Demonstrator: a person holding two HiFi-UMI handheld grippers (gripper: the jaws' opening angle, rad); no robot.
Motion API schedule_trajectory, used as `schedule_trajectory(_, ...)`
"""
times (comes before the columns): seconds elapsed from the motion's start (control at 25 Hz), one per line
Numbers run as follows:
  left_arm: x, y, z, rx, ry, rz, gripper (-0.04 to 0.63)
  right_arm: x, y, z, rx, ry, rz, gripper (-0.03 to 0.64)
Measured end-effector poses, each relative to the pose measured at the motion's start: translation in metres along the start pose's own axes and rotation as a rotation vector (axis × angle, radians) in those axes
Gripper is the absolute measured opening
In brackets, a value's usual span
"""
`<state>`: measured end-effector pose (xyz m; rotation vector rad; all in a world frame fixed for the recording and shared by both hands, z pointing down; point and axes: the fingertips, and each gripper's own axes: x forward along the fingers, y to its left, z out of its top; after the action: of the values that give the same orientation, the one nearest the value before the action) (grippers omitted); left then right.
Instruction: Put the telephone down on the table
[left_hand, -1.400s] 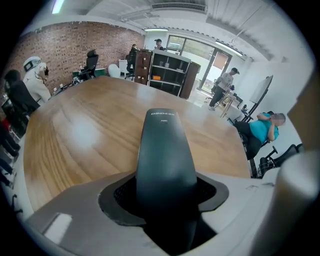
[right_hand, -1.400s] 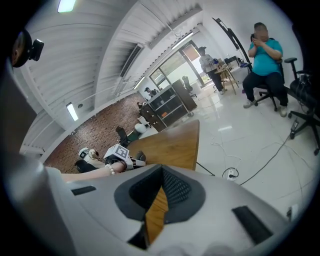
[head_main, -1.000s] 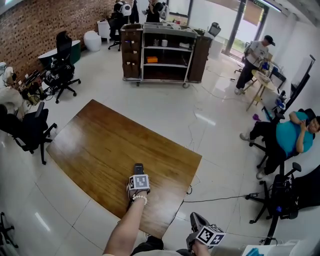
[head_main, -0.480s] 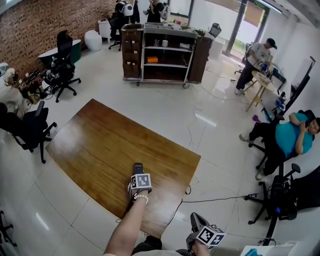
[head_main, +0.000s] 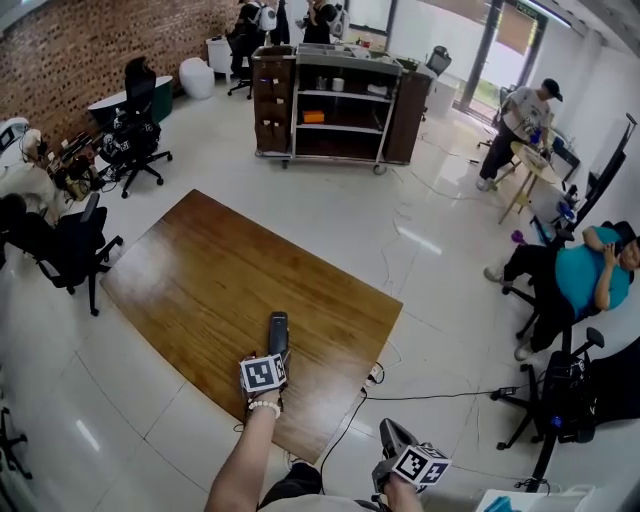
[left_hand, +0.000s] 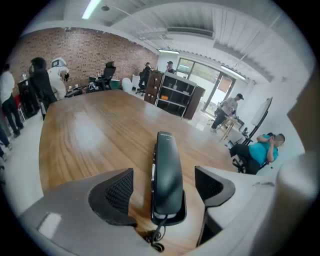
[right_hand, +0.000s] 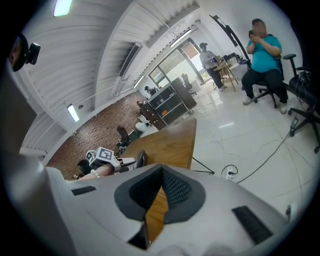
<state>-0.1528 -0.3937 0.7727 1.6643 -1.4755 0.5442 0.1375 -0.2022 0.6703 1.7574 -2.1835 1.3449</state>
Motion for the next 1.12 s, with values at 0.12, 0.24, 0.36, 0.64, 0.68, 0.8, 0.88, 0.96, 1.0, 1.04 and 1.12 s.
schedule_trajectory(0.12,-0.03,0.004,-0.014,-0.049,-0.034,-0.069,0.329,-0.002,0.005,0.0,-0.012,0.003,0.031,0.003)
schedule_trajectory(0.24,-0.057,0.012,-0.028,-0.061,-0.06,-0.065,0.298,-0.006,0.01,0.0,-0.025,0.008,0.063,0.003)
schedule_trajectory(0.36,-0.081,0.015,-0.044,-0.084,-0.081,-0.061,0.27,-0.012,0.013,0.0,-0.028,0.013,0.091,0.003)
schedule_trajectory(0.64,-0.128,0.008,-0.085,-0.094,-0.136,-0.045,0.181,-0.032,0.017,-0.008,-0.041,0.004,0.156,0.003)
schedule_trajectory(0.68,-0.134,0.005,-0.093,-0.092,-0.139,-0.049,0.18,-0.037,0.017,-0.011,-0.041,0.003,0.162,0.003)
schedule_trajectory(0.8,-0.152,-0.012,-0.116,-0.064,-0.145,-0.067,0.14,-0.051,0.013,-0.017,-0.044,-0.006,0.175,0.003)
schedule_trajectory(0.88,-0.166,-0.026,-0.131,-0.022,-0.152,-0.077,0.114,-0.062,0.01,-0.02,-0.047,-0.011,0.186,0.003)
schedule_trajectory(0.96,-0.182,-0.043,-0.144,0.022,-0.173,-0.096,0.065,-0.072,0.009,-0.025,-0.049,-0.015,0.198,0.003)
schedule_trajectory(1.0,-0.191,-0.053,-0.151,0.039,-0.186,-0.113,0.022,-0.078,0.008,-0.028,-0.051,-0.018,0.204,0.003)
schedule_trajectory(1.04,-0.2,-0.064,-0.157,0.051,-0.198,-0.135,0.009,-0.084,0.007,-0.031,-0.052,-0.021,0.211,0.003)
schedule_trajectory(1.12,-0.217,-0.085,-0.173,0.063,-0.218,-0.183,0.002,-0.097,0.003,-0.039,-0.052,-0.028,0.224,0.003)
